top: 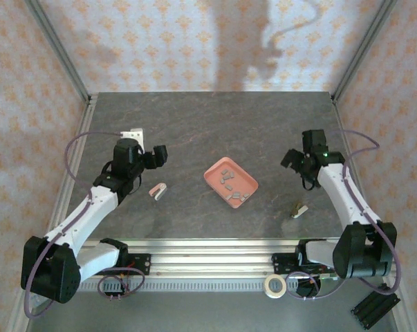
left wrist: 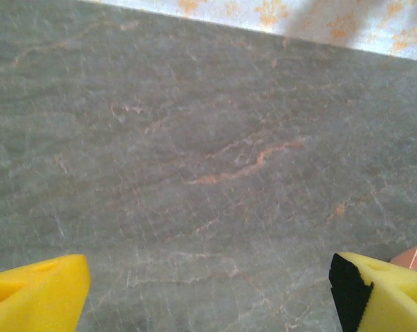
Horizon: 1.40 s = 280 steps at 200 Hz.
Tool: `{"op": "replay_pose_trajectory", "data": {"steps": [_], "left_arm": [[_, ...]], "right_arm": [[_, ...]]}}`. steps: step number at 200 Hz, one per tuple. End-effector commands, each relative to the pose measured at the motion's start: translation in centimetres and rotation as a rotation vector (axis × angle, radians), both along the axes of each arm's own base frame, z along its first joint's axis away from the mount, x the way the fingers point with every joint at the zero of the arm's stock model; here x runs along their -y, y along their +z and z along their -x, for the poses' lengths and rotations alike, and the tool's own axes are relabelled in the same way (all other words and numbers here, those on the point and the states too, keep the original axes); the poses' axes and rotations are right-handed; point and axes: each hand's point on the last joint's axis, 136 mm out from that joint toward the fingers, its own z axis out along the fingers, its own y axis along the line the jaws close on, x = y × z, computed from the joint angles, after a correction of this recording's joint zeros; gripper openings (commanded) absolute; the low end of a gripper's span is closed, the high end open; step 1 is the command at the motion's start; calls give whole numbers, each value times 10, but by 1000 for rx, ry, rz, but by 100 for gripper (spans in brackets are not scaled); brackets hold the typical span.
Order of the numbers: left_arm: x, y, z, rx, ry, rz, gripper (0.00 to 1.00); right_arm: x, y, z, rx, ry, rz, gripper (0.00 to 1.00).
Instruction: Load the staples into the stapler
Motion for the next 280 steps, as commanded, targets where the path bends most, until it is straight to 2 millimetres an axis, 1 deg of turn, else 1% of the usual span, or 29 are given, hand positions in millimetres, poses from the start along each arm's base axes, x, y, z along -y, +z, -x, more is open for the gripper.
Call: {"op": "replay_pose_trajectory", "data": {"steps": [1, 11, 28, 39, 44, 62, 82, 117, 156, 187, 212, 218, 230, 252, 272, 280], "left_arm": [[6, -20, 10, -69, -4, 46, 91], [8, -24, 9, -82, -12, 53, 91], [14, -31, 8, -109, -27, 61, 91], [17, -33, 8, -120, -36, 64, 90], [18, -33, 8, -120, -39, 65, 90], [20, -33, 9, -122, -44, 64, 91], [18, -34, 11, -118, -35, 59, 91], [18, -35, 13, -119, -35, 59, 91], [16, -34, 14, -121, -24, 65, 91], [16, -34, 16, -116, -20, 71, 91], [13, -36, 18, -123, -10, 62, 91], [13, -35, 18, -122, -9, 62, 91], [13, -35, 19, -121, -8, 60, 91], [13, -32, 20, -120, -11, 61, 91], [13, -30, 22, -116, -20, 63, 91], [13, -29, 23, -111, -22, 65, 91]], "right_arm": [[10, -15, 63, -193, -113, 22, 99], [10, -23, 71, -224, -124, 20, 99], [9, -35, 78, -269, -130, 21, 100], [8, -34, 77, -274, -121, 37, 99], [8, -37, 77, -303, -119, 47, 99], [9, -41, 78, -323, -124, 71, 97], [10, -50, 78, -345, -138, 79, 95], [6, -67, 77, -358, -143, 54, 88], [3, -80, 74, -369, -139, 43, 76], [-1, -91, 74, -394, -117, 30, 62], [-7, -99, 74, -418, -93, 21, 61], [-8, -100, 73, -422, -88, 19, 60], [-11, -103, 71, -421, -76, 14, 54], [-18, -103, 63, -394, -48, -4, 41], [-25, -96, 54, -337, -18, -21, 35], [-27, -92, 51, -310, -10, -27, 34]]}}
